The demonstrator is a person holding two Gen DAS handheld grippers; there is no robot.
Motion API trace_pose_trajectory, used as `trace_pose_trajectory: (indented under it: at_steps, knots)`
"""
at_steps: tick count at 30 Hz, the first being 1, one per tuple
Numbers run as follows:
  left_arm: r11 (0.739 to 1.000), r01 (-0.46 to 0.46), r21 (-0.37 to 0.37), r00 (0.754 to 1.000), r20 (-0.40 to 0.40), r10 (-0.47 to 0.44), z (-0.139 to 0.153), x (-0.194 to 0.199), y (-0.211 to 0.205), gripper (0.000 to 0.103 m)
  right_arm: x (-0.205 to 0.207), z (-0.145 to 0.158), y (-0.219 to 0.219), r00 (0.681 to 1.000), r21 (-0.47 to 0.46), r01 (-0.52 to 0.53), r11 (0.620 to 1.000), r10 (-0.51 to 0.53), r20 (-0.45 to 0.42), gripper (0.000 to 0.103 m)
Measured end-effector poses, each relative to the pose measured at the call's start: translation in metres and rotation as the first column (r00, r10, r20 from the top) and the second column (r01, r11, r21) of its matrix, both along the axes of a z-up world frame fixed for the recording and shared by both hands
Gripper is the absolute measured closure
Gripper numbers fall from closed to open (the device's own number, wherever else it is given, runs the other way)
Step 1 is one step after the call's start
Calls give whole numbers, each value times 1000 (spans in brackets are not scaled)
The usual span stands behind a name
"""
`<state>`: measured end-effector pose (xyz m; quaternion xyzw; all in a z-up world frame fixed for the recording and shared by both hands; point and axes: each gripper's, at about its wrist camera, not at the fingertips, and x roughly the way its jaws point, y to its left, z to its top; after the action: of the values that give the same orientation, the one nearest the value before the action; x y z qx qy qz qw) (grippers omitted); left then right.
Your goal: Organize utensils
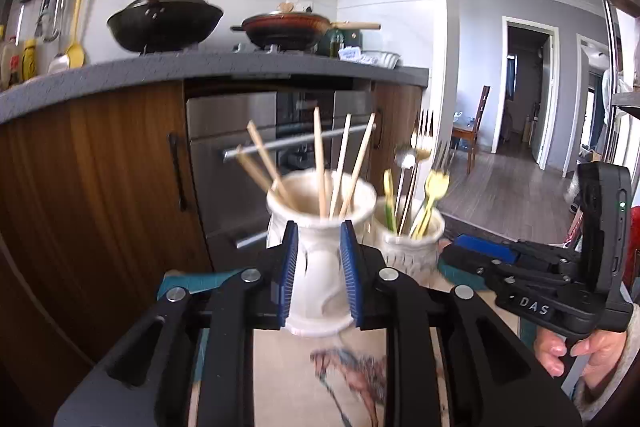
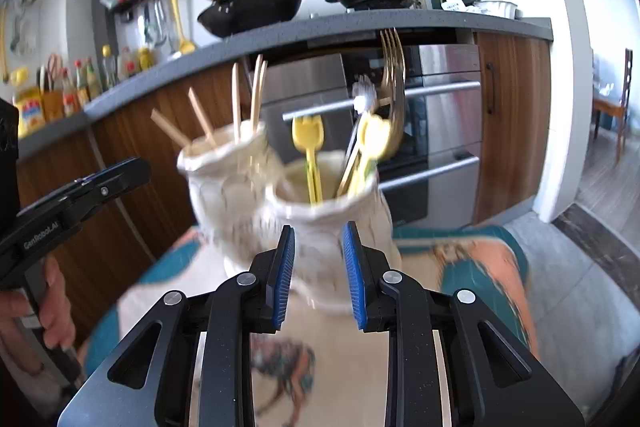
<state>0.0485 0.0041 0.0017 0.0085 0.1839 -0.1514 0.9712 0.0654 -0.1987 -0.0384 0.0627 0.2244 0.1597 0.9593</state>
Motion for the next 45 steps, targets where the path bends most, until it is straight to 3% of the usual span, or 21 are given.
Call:
trace_pose_trajectory:
  at_steps: [4, 6, 8, 9, 11, 14, 24, 45]
  knots:
    - [998, -57, 3, 997, -58, 57, -28, -8, 6, 67, -19, -7, 7, 999, -84, 26, 996, -23, 35, 72]
    - [996, -89, 26, 994, -61, 90, -39, -13, 7, 58, -25, -9, 10, 997, -112, 52, 992, -46, 61, 53]
    - [993, -111, 44, 993, -29, 112, -44, -21, 8, 37, -31, -9, 9, 993, -130, 79, 988, -66, 97, 43]
    - [992, -117, 49, 993, -8, 117, -44, -25, 9, 32, -33, -9, 9, 992, -135, 87, 987, -73, 107, 35]
    - [992, -113, 55, 993, 26, 111, -43, -33, 10, 21, -38, -10, 7, 988, -144, 103, 984, -84, 129, 25]
    - [990, -117, 77, 992, 66, 112, -43, -40, 12, 11, -45, -11, 1, 980, -145, 136, 980, -112, 163, 15]
    - [988, -147, 48, 985, 96, 142, -48, -41, 24, 6, -50, -10, -6, 973, -126, 151, 980, -125, 193, 5]
    - [990, -125, 57, 987, 105, 119, -49, -45, 20, 5, -49, -10, -7, 973, -143, 153, 978, -125, 192, 5]
